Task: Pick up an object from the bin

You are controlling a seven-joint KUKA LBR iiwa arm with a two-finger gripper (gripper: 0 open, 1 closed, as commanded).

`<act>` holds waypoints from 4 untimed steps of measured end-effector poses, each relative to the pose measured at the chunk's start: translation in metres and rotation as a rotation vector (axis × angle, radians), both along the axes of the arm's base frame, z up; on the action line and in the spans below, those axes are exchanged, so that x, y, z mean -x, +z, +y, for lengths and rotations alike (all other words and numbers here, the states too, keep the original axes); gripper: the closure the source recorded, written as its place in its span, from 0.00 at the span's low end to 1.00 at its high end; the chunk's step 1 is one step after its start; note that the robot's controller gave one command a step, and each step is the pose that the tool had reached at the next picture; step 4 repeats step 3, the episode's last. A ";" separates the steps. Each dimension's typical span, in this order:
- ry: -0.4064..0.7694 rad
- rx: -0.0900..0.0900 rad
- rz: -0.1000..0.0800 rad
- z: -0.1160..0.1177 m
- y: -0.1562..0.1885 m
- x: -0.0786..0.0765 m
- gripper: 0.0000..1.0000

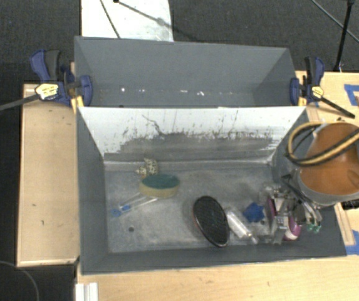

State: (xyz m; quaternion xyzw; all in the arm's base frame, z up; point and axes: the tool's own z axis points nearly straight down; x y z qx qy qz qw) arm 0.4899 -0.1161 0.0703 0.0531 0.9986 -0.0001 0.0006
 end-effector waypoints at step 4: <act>0.550 0.000 -0.001 0.018 0.000 -0.001 1.00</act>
Offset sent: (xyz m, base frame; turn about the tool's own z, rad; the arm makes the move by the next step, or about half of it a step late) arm 0.0129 0.0442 -0.0003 0.0438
